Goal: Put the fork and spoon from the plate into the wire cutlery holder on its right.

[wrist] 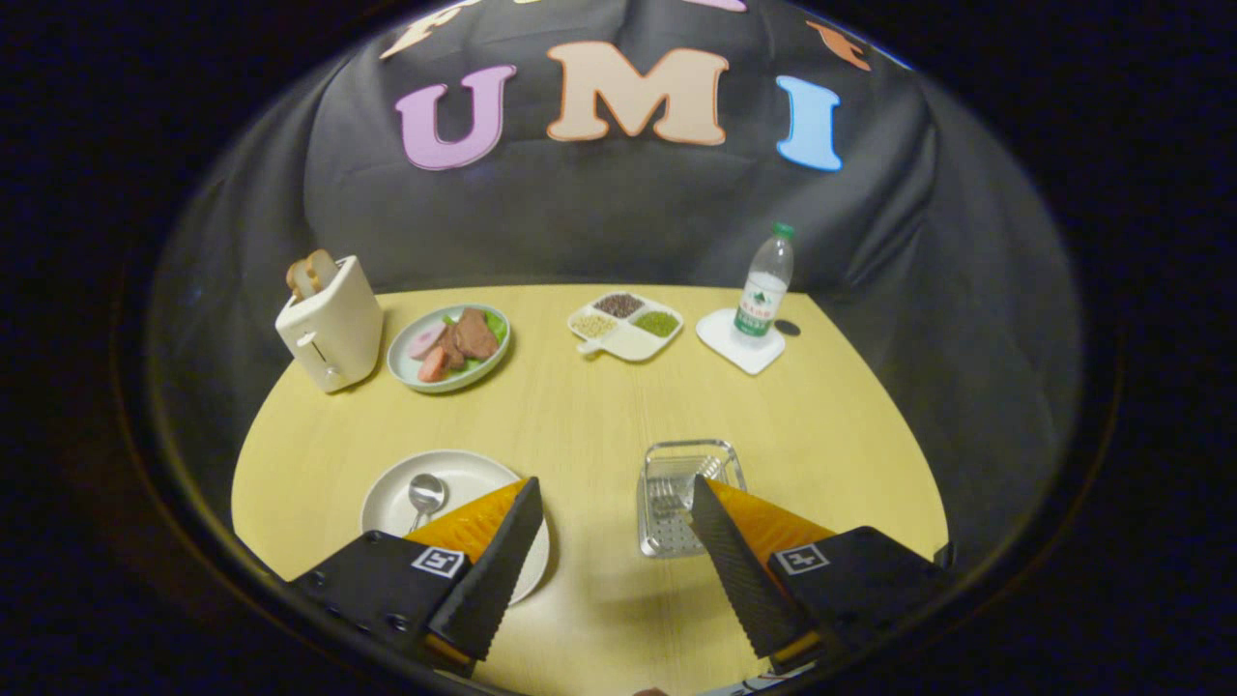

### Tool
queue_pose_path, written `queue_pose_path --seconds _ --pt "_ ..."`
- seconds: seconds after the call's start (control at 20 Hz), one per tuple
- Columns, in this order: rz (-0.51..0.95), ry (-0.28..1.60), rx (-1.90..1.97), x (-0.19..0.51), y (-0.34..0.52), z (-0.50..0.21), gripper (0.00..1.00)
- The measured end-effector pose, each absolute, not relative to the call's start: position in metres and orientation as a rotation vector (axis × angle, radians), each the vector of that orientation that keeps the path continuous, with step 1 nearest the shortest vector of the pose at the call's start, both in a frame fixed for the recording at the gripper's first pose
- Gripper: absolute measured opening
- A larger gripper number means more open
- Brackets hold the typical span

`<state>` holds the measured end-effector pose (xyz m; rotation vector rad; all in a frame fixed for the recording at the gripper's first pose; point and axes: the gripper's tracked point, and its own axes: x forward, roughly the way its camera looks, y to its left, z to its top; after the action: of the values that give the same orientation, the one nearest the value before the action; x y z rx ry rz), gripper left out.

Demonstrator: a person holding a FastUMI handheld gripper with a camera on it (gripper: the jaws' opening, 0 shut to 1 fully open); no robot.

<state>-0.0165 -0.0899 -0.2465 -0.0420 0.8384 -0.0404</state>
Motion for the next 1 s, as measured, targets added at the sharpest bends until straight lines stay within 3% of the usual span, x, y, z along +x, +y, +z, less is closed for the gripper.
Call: queue_pose_path --seconds 0.3,1.0 --pt "0.057 0.685 -0.068 -0.01 -0.023 -0.228 1.0" --pt "0.189 0.895 -0.03 -0.061 0.075 -0.323 1.0"
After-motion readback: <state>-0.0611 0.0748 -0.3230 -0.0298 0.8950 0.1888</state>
